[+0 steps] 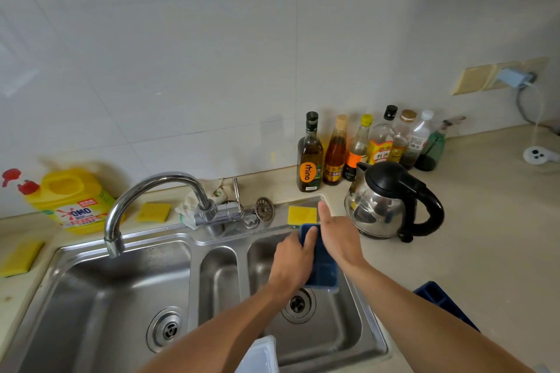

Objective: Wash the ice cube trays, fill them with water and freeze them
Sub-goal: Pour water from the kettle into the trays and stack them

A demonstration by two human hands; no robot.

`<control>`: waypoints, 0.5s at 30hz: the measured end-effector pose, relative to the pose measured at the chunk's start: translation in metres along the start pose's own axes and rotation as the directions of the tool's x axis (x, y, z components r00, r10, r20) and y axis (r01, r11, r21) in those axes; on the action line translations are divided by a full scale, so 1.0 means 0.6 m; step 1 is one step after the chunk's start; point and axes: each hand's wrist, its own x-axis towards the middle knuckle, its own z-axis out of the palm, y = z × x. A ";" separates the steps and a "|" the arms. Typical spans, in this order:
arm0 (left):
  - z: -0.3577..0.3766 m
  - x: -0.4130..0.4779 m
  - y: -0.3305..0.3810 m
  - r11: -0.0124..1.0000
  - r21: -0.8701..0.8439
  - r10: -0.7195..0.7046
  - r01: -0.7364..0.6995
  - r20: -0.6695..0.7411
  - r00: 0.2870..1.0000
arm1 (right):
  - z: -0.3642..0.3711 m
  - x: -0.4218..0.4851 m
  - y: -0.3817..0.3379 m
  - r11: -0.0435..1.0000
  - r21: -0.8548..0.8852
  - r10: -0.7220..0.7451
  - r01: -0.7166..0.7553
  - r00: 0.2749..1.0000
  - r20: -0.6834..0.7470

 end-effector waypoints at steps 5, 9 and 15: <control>-0.010 0.003 -0.007 0.999 -0.035 0.028 -0.028 -0.002 1.000 | 0.014 0.002 -0.010 0.998 0.047 -0.047 0.050 0.997 -0.060; -0.011 0.009 -0.013 0.998 -0.046 0.038 -0.037 0.012 0.999 | 0.019 0.006 -0.007 0.996 0.066 -0.061 0.063 0.997 -0.039; -0.022 0.043 -0.026 0.992 0.100 0.076 -0.074 -0.017 0.997 | 0.000 0.009 -0.017 0.991 0.133 -0.006 -0.022 0.978 0.210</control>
